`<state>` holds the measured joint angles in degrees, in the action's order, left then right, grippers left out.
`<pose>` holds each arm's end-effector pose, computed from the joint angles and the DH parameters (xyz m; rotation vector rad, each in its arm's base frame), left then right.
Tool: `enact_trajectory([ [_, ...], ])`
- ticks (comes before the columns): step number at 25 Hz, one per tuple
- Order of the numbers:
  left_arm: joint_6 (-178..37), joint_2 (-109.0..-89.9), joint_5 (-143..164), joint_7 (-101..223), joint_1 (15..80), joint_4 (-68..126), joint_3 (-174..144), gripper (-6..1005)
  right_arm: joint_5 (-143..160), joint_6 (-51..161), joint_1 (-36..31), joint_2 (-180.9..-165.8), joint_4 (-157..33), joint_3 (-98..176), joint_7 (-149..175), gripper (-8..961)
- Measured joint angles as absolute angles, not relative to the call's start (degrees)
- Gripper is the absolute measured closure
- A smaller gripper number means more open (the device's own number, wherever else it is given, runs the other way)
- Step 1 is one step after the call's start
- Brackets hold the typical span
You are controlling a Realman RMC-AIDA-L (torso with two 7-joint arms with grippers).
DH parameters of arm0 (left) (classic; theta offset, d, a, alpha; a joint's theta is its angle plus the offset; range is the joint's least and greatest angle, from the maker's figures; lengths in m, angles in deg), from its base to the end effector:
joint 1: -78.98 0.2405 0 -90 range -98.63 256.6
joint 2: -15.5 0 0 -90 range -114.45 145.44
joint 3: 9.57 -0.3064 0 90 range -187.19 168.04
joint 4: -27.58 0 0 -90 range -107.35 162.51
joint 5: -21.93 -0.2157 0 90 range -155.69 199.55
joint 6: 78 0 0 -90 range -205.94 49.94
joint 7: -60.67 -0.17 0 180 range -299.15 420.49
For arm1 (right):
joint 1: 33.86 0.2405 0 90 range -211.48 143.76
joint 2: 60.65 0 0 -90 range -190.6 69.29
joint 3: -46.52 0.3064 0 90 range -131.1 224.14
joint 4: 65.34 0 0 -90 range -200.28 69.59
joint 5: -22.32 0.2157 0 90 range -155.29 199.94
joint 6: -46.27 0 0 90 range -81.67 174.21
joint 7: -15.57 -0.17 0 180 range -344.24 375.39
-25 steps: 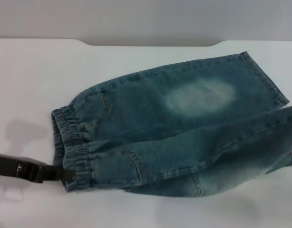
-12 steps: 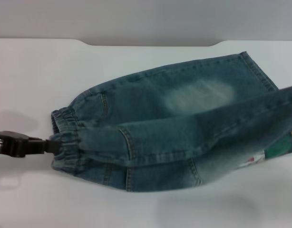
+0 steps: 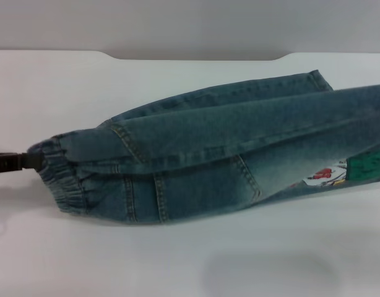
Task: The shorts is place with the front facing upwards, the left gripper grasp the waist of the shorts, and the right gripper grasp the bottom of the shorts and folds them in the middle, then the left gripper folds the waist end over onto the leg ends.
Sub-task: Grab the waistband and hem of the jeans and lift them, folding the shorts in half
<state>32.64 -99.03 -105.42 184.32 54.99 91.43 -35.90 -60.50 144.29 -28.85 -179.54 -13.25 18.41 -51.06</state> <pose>-0.3319 0.3190 0.0771 -2.4781 -1.4376 -0.5274 0.3679 0.2579 0.1016 -2.0060 0.3533 0.9179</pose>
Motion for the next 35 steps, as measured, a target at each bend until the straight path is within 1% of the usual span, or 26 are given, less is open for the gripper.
enact_trajectory([
  [13, 29.6, -99.38, -103.9, 184.2, 54.5, 91.8, -35.2, 964, -60.8, 141.7, -26.5, -179.52, -14.8, 19.7, -51.0, 916],
  [16, 26.9, -99.77, -102.6, 184.2, 54.0, 91.7, -35.7, 964, -60.9, 140.3, -25.9, -179.46, -14.8, 19.7, -51.0, 916],
  [17, 25.1, -100.30, -102.5, 184.2, 53.5, 91.6, -35.8, 964, -60.9, 139.6, -25.5, -179.44, -14.8, 19.6, -51.0, 916],
  [21, 23.4, -101.06, -102.5, 183.7, 52.7, 91.4, -35.8, 963, -61.1, 136.6, -24.2, -179.44, -14.9, 19.1, -51.4, 916],
  [22, 22.3, -101.65, -102.6, 183.1, 51.9, 91.2, -36.0, 963, -61.1, 136.0, -23.9, -179.44, -14.9, 19.0, -51.5, 916],
  [23, 21.8, -101.78, -102.7, 182.9, 51.7, 91.1, -36.2, 963, -61.2, 135.7, -23.7, -179.44, -15.0, 18.9, -51.5, 916],
  [35, 16.0, -102.20, -102.4, 182.9, 51.2, 88.2, -41.0, 961, -61.3, 129.6, -21.5, -179.37, -17.4, 18.9, -51.6, 915],
])
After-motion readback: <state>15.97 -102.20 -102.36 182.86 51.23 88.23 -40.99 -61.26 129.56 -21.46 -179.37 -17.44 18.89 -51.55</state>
